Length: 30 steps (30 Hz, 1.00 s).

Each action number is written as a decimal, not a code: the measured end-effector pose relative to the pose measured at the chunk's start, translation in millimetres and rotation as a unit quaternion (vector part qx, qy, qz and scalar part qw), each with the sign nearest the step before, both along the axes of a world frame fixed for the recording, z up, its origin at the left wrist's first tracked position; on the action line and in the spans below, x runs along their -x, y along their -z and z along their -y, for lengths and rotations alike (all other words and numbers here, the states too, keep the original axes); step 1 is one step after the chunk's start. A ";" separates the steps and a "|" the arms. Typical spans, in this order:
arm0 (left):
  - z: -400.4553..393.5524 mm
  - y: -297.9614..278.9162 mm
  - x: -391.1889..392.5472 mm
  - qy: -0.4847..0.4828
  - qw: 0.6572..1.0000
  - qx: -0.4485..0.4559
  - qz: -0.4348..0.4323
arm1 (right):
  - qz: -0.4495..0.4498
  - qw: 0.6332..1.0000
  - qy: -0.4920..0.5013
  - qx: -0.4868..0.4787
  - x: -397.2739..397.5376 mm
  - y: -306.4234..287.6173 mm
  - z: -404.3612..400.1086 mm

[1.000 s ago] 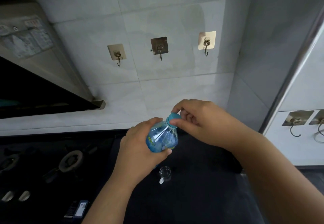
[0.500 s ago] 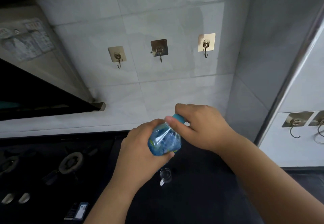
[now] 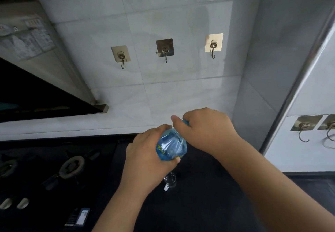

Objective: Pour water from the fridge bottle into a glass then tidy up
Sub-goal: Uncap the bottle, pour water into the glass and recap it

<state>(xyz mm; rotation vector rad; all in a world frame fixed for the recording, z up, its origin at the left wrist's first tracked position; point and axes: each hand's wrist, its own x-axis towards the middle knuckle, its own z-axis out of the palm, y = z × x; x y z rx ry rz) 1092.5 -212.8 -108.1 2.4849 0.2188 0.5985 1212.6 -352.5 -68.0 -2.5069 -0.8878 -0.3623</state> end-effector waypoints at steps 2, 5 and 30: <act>-2.9 -3.1 2.3 0.041 0.998 0.052 0.000 | 0.071 0.993 -0.086 -0.033 -3.5 -0.1 4.2; -4.0 -11.2 -0.1 0.070 0.995 0.070 -0.013 | 0.149 0.977 -0.106 -0.109 -3.0 11.9 0.6; -0.2 25.7 -2.6 -0.051 0.994 -0.072 -0.059 | 0.022 0.999 0.029 -0.016 0.7 36.9 -11.1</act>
